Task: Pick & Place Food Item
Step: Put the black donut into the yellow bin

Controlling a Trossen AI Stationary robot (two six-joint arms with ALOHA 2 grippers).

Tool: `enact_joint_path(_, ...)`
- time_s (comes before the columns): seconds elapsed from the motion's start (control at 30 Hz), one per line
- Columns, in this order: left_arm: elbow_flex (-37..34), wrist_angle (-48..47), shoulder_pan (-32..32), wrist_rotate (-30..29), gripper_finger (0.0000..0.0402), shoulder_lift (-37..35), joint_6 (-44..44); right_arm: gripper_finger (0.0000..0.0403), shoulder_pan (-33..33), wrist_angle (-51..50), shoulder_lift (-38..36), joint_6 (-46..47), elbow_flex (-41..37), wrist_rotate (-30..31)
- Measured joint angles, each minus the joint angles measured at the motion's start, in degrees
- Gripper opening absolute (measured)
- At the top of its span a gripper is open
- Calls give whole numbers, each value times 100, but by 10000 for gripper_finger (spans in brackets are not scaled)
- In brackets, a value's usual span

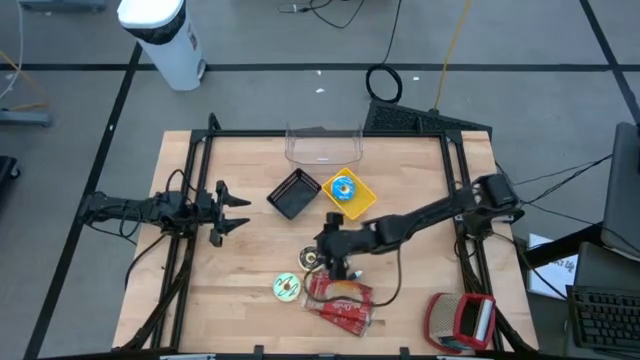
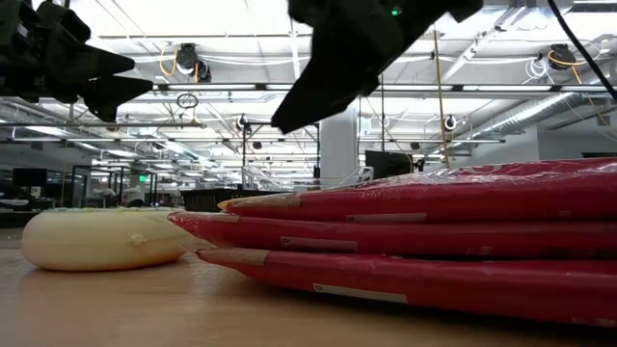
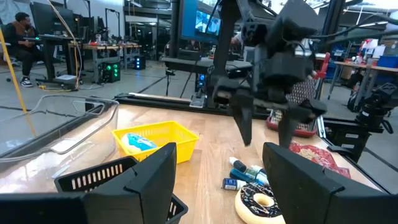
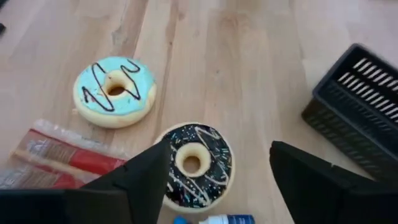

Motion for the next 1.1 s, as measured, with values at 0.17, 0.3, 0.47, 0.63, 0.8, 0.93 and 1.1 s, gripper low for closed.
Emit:
enact_joint_path(0.17,0,5,1,4,241,0,0,274,-6,263,470,214,93,76)
enact_joint_path(0.3,1,6,2,3,241,-2,0,265,-92,273,756,278,98,300)
enact_joint_path(0.47,0,4,1,2,241,-1,0,257,-260,252,1060,593,94,208)
enact_joint_path(0.63,0,5,1,2,241,-1,0,255,-423,250,1098,835,96,-338)
enact_joint_path(0.8,2,4,0,2,241,-2,0,234,-451,226,1074,889,96,-335)
enact_joint_path(0.93,0,4,0,0,241,0,0,190,-450,216,1074,883,96,-393)
enact_joint_path(1.1,0,4,2,0,241,0,0,123,-443,211,1074,879,96,-627)
